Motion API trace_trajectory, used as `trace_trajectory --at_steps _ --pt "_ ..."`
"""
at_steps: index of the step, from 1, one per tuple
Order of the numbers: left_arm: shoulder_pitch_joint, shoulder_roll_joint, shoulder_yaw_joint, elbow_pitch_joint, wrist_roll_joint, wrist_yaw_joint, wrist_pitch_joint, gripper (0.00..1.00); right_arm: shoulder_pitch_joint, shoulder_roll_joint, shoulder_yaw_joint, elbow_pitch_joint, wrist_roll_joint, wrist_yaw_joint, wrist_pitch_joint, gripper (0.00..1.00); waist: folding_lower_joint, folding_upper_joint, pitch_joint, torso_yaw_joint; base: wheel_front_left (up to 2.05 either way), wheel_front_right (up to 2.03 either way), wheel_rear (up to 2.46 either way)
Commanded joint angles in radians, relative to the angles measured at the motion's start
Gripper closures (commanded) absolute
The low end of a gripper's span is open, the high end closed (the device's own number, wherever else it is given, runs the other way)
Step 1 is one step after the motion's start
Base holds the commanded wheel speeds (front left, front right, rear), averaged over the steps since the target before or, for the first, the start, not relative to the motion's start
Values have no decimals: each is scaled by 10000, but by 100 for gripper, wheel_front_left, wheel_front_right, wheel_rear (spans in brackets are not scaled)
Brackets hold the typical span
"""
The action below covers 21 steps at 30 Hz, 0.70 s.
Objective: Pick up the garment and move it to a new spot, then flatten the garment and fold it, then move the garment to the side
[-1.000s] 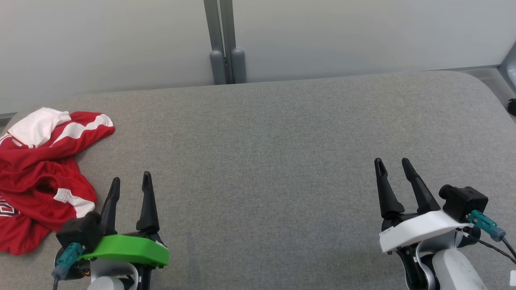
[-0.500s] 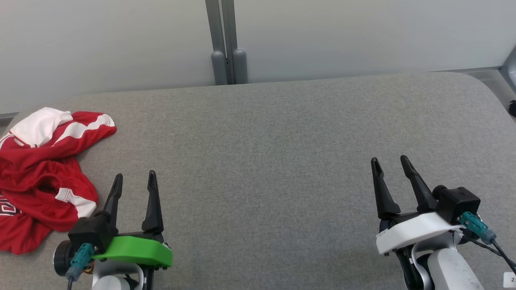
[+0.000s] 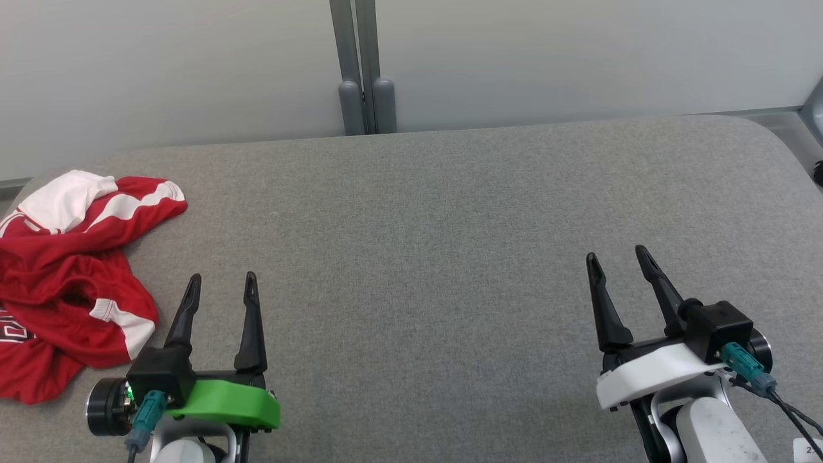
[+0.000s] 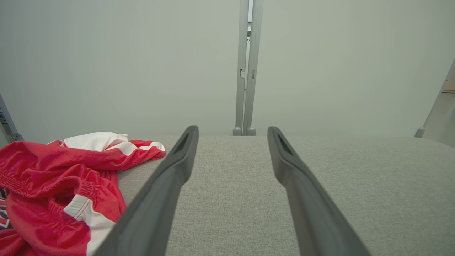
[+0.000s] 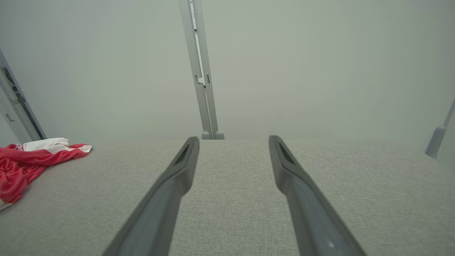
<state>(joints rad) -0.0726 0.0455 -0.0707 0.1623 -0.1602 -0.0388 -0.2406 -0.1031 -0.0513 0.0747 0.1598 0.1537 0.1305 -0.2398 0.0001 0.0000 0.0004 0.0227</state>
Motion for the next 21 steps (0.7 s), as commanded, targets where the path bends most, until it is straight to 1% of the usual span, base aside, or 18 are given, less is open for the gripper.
trace_trajectory --at_steps 1,11,21 --pt "-161 76 -38 -42 272 59 -84 0 -92 -6 -15 -14 -236 3 -103 0 -1 0 6 5 0 0 0" --pt "-160 80 -130 -86 923 148 -277 0 -114 0 -3 101 -909 2 -278 0 -1 0 15 23 0 0 0" --pt "-164 79 -134 -86 775 112 -243 0 -104 4 -41 118 -644 2 -261 0 -1 0 33 28 0 0 0"
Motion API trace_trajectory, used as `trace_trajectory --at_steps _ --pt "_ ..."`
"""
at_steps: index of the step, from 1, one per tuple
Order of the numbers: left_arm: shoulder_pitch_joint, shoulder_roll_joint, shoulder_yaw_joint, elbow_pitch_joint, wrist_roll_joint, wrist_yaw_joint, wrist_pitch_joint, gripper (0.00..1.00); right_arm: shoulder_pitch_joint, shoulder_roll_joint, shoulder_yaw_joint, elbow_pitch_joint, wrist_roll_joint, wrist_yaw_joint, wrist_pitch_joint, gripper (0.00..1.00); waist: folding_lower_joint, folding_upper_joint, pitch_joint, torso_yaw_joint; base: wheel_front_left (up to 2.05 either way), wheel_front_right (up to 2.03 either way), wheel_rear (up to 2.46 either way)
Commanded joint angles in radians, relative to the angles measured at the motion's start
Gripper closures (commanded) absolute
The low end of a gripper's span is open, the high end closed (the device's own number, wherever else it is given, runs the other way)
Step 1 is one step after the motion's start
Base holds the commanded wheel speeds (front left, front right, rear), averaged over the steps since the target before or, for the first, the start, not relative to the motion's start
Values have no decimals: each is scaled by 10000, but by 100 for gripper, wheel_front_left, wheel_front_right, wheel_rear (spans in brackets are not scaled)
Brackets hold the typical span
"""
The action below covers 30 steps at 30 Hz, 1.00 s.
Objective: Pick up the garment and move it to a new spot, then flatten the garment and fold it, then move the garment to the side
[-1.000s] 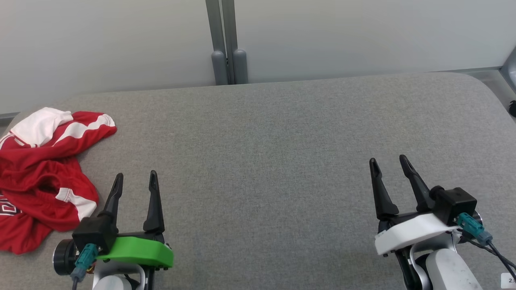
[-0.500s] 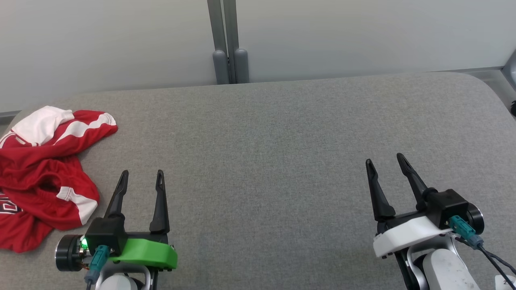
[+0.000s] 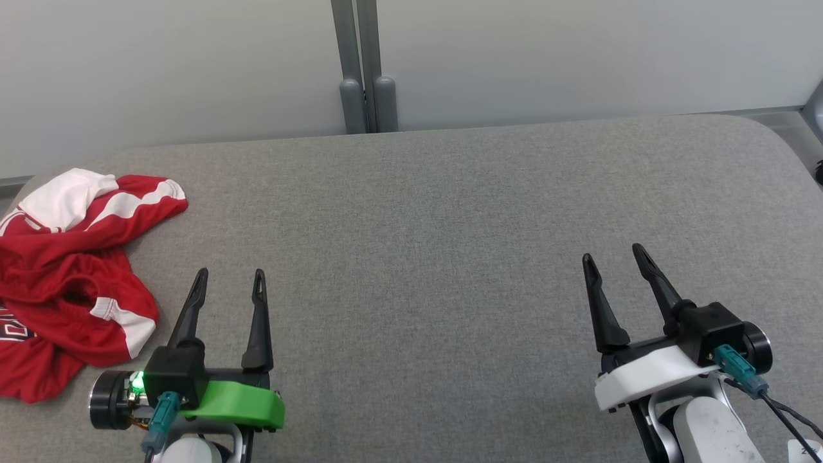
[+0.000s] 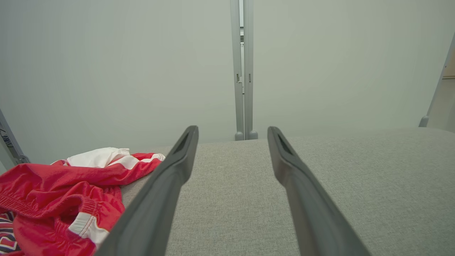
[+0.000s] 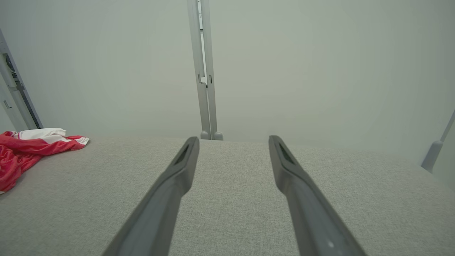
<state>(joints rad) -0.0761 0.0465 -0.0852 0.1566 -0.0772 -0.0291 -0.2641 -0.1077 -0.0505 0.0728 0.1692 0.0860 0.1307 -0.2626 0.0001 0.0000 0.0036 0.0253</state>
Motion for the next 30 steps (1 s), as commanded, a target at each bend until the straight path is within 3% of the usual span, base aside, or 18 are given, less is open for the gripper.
trace_trajectory --at_steps 1,30 --pt "-130 70 13 -17 -67 13 -7 0 -59 -3 -19 27 46 1 -33 0 -1 0 2 4 0 0 0" --pt "-231 70 94 399 -463 -29 -7 0 10 -3 199 76 488 1 -33 0 -1 0 -54 281 0 0 0"
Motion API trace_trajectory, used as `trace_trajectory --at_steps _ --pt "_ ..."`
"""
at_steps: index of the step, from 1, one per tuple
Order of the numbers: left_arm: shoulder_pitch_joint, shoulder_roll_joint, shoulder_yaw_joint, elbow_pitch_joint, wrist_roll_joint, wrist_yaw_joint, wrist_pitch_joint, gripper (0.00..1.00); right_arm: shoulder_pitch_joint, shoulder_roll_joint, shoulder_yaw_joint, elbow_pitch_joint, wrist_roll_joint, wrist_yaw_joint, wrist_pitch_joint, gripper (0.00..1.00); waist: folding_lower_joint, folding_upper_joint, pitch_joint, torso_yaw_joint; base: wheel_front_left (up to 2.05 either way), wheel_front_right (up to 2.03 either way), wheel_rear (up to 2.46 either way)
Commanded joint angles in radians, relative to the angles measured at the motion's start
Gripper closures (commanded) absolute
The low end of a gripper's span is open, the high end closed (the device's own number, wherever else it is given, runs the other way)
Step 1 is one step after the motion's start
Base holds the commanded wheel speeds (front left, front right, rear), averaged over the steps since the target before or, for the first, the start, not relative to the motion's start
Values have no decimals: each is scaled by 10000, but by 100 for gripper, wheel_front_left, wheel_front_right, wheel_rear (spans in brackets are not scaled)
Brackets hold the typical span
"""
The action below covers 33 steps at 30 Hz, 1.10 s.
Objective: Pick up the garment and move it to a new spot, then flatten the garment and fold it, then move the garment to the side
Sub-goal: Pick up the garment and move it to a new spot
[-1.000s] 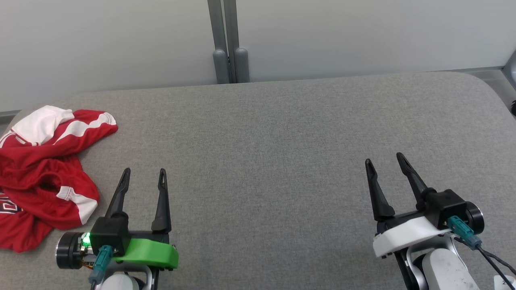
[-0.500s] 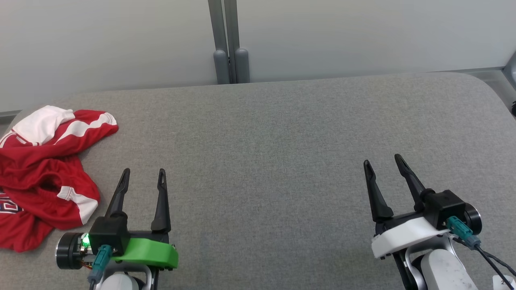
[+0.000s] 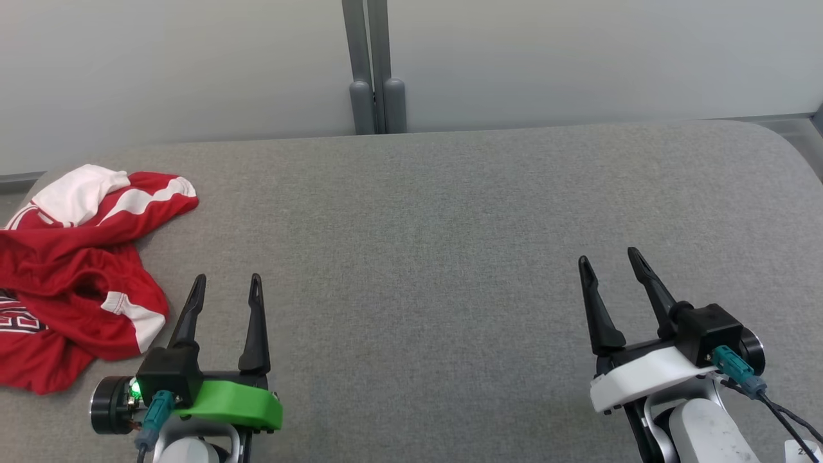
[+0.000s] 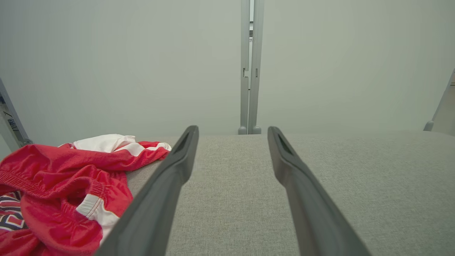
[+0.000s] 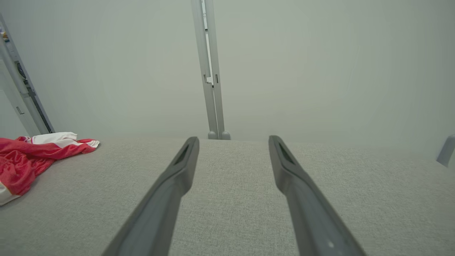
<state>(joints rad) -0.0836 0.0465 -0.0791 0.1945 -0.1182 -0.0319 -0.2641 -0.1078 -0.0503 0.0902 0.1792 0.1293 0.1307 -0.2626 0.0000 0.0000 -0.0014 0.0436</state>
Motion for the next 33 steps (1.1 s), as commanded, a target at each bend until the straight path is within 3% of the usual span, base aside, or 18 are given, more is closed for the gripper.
trace_trajectory --at_steps 1,6,22,33 --pt "-170 70 48 58 -98 5 -5 0 23 -5 33 -34 103 1 -33 0 0 0 -2 157 0 0 0" --pt "-216 70 273 299 -220 70 -5 0 116 -6 -26 -58 243 1 -33 0 0 0 -22 686 0 0 0" --pt "-276 69 981 1030 -359 -71 -5 0 189 -13 556 -205 972 1 -33 0 0 0 -26 3315 0 0 0" --pt "-148 65 1202 1235 -428 -109 -5 0 275 -15 960 -172 1256 1 -33 0 0 0 -215 4105 0 0 0"
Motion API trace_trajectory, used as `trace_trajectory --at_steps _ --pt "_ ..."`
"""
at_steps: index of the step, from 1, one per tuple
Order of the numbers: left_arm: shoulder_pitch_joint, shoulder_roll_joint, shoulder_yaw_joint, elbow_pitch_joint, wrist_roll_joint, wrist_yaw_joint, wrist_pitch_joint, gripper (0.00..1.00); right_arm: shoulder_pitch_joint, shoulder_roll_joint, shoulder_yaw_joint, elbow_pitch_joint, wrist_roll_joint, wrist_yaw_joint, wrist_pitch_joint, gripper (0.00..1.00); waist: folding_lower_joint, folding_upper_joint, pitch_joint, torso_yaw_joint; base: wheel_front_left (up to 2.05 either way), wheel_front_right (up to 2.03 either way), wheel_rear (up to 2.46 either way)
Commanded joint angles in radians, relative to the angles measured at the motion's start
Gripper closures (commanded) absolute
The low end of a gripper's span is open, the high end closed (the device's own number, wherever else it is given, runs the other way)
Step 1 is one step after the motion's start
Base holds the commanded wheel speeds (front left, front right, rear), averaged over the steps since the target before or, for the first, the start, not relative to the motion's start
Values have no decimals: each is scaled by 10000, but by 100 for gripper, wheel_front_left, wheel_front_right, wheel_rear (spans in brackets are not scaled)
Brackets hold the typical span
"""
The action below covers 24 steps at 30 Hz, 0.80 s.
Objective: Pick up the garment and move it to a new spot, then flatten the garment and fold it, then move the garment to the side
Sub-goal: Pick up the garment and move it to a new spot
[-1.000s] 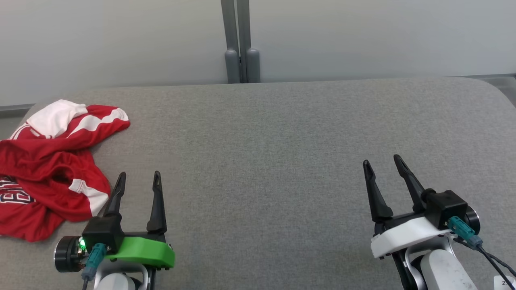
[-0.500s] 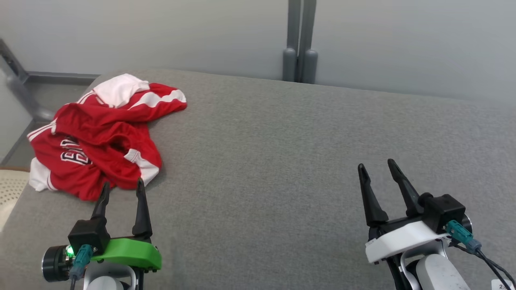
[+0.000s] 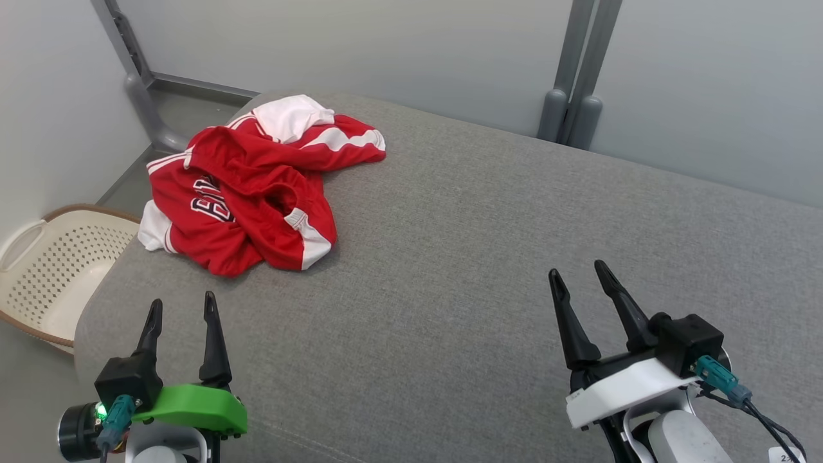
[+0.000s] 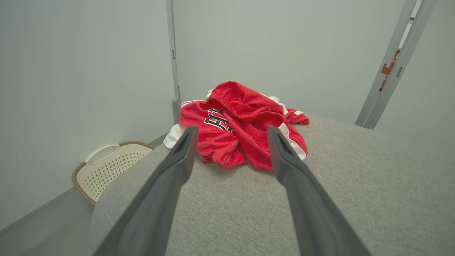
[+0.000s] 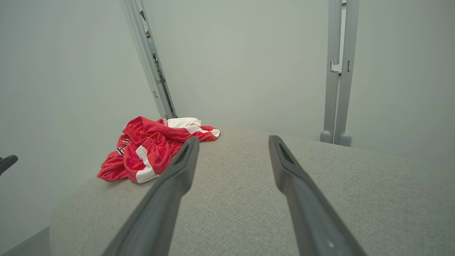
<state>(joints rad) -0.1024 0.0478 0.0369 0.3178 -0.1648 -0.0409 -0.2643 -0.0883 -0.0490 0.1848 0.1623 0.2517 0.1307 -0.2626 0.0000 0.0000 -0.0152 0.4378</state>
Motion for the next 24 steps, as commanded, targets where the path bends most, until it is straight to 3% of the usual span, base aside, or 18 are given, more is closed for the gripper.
trace_trajectory --at_steps 1,10,12,16,24 --pt "52 51 33 26 23 -50 -3 0 85 -28 25 -1 51 1 -33 0 0 0 -81 185 0 0 0" --pt "-133 50 74 274 -141 -122 -3 0 13 -28 203 -23 110 1 -33 0 0 0 10 65 0 0 0" --pt "-361 49 -18 392 -506 -339 150 0 -20 -28 274 -66 141 1 -33 0 0 0 59 1 0 0 0" --pt "-1069 200 -103 241 -980 -561 1079 0 -184 -229 598 -294 382 -4 -33 0 0 0 317 -169 0 0 0" --pt "-3108 989 -203 -185 -1676 -716 4169 0 -651 -620 866 -603 550 -4 -33 0 0 0 1245 -994 0 0 0"
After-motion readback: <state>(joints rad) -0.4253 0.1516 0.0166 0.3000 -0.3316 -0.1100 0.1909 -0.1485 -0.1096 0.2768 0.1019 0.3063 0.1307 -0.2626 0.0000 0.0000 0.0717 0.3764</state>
